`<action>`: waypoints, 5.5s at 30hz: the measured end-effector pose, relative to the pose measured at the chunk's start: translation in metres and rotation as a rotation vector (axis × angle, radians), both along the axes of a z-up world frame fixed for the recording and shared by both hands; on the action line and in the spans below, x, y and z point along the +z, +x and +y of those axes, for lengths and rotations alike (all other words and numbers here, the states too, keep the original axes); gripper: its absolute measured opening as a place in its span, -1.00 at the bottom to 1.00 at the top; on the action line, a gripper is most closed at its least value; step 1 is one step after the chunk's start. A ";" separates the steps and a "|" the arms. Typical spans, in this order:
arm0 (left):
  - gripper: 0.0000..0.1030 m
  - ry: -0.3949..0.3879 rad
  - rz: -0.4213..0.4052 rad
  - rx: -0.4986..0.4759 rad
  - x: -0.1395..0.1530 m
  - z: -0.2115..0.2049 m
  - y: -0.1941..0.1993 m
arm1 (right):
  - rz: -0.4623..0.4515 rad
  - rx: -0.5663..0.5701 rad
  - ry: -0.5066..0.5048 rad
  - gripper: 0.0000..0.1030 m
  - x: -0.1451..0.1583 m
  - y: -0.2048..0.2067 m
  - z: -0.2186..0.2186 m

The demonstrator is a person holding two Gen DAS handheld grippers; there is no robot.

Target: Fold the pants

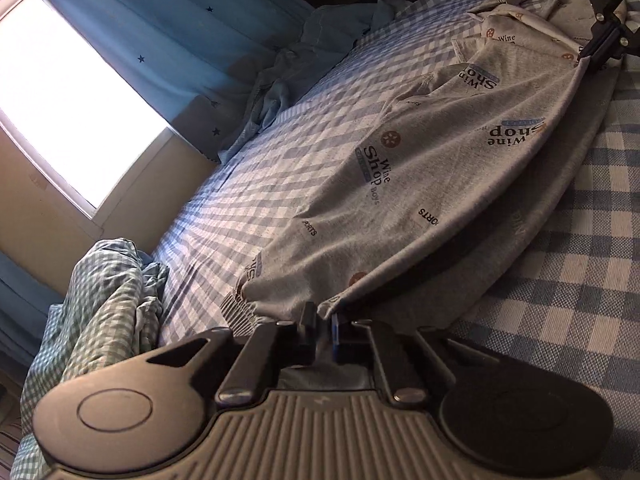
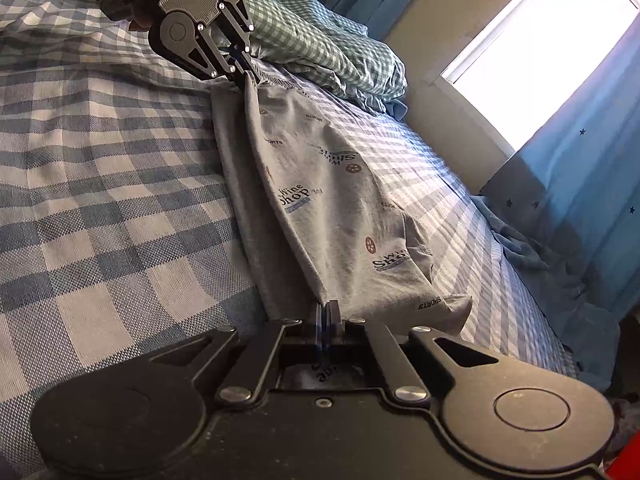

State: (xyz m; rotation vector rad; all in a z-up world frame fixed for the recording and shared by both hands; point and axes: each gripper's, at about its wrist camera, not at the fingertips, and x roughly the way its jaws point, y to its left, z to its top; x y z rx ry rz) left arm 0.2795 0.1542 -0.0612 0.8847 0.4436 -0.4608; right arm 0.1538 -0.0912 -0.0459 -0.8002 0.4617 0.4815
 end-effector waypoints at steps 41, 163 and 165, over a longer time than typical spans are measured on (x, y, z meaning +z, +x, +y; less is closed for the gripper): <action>0.99 -0.586 0.411 -0.059 0.038 -0.285 -0.035 | 0.060 -0.622 0.631 0.99 0.036 -0.055 -0.281; -1.00 -0.208 0.273 -0.074 0.017 -0.346 -0.122 | 0.082 -1.076 1.378 -0.37 0.004 -0.131 -0.472; -1.00 -0.218 0.277 -0.064 0.018 -0.345 -0.120 | 0.080 -1.112 1.423 -0.50 0.002 -0.121 -0.478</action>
